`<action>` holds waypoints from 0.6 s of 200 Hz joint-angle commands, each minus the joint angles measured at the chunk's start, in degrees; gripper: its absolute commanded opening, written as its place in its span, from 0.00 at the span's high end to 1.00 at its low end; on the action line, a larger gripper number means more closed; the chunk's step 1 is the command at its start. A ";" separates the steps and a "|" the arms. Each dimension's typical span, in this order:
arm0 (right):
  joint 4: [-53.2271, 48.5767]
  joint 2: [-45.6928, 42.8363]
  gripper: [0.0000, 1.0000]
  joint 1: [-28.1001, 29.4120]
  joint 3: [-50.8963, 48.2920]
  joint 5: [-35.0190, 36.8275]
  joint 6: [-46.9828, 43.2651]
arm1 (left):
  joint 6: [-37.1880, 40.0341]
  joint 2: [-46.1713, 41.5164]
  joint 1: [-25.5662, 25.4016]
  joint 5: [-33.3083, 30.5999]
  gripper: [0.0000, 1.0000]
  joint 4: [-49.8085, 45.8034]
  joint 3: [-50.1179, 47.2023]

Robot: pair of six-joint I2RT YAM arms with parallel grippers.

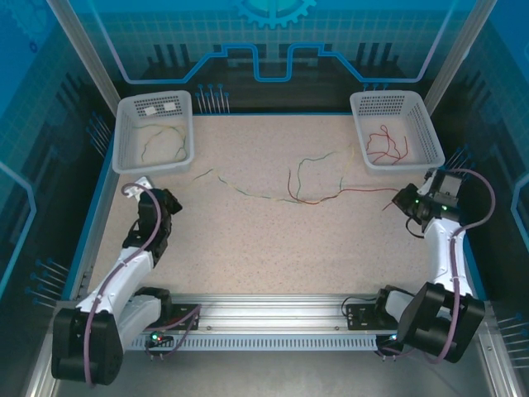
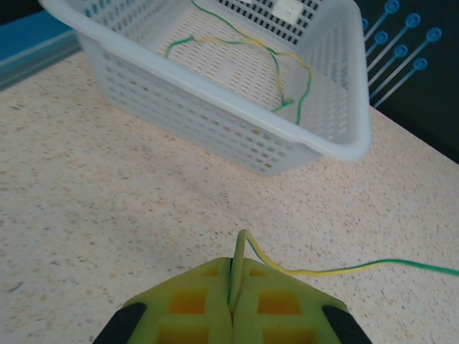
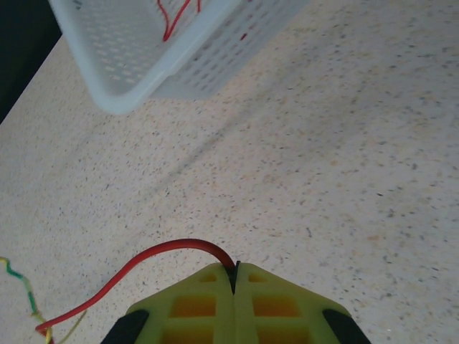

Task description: Untangle the cables

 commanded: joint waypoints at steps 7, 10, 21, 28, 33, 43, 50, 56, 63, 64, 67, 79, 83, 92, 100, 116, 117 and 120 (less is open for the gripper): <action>-1.46 -1.82 1.00 -4.33 2.27 0.19 0.71 | -3.07 -3.27 3.77 -4.64 1.00 -5.31 1.47; -1.54 -1.83 1.00 -4.51 2.46 0.27 0.66 | -3.27 -3.45 3.98 -4.69 1.00 -5.74 1.52; -2.11 -1.75 1.00 -4.54 3.24 0.85 0.30 | -4.06 -3.93 4.56 -5.85 1.00 -7.05 1.61; -2.49 -1.66 1.00 -4.62 3.65 1.38 0.21 | -4.39 -4.34 4.79 -6.78 1.00 -7.56 1.46; -2.58 -1.66 1.00 -4.75 3.85 1.72 0.19 | -4.33 -4.62 4.99 -6.87 1.00 -7.44 1.23; -2.98 -1.72 1.00 -5.10 4.02 1.57 0.39 | -4.49 -4.73 5.50 -6.31 1.00 -7.04 0.69; -3.27 -2.06 1.00 -5.46 4.01 1.65 0.87 | -4.94 -4.66 5.82 -6.35 1.00 -7.34 0.64; -3.22 -2.54 1.00 -5.73 4.02 2.05 1.29 | -5.23 -4.44 5.96 -6.43 1.00 -7.51 0.60; -3.26 -3.07 1.00 -6.13 3.95 2.87 1.71 | -5.27 -4.05 6.30 -6.50 1.00 -7.51 0.59; -3.28 -3.11 1.00 -6.26 3.99 2.95 1.74 | -5.28 -3.99 6.36 -6.46 1.00 -7.51 0.57; -3.22 -3.27 1.00 -6.55 3.97 3.03 1.83 | -5.41 -3.79 6.49 -6.38 1.00 -7.64 0.63; -3.06 -3.46 1.00 -7.96 5.58 2.42 2.20 | -5.65 -3.32 7.03 -5.50 1.00 -7.19 0.47; -3.24 -3.42 1.00 -8.28 6.00 2.40 2.28 | -5.56 -3.12 7.03 -5.45 1.00 -7.07 0.51; -3.72 -3.33 1.00 -9.07 6.78 2.45 2.24 | -6.01 -2.95 7.03 -6.10 1.00 -7.39 0.66; -3.95 -3.44 1.00 -10.07 7.28 2.25 2.33 | -6.18 -2.86 7.11 -6.49 1.00 -7.47 0.66; -3.45 -3.98 1.00 -13.08 7.46 0.31 3.66 | -6.03 -2.69 7.38 -5.85 1.00 -6.90 0.64; -3.38 -4.00 1.00 -13.25 7.46 0.17 3.77 | -6.01 -2.69 7.38 -5.83 1.00 -6.85 0.60; -3.31 -4.09 1.00 -13.74 7.49 -0.10 3.97 | -6.09 -2.62 7.34 -5.83 1.00 -6.84 0.63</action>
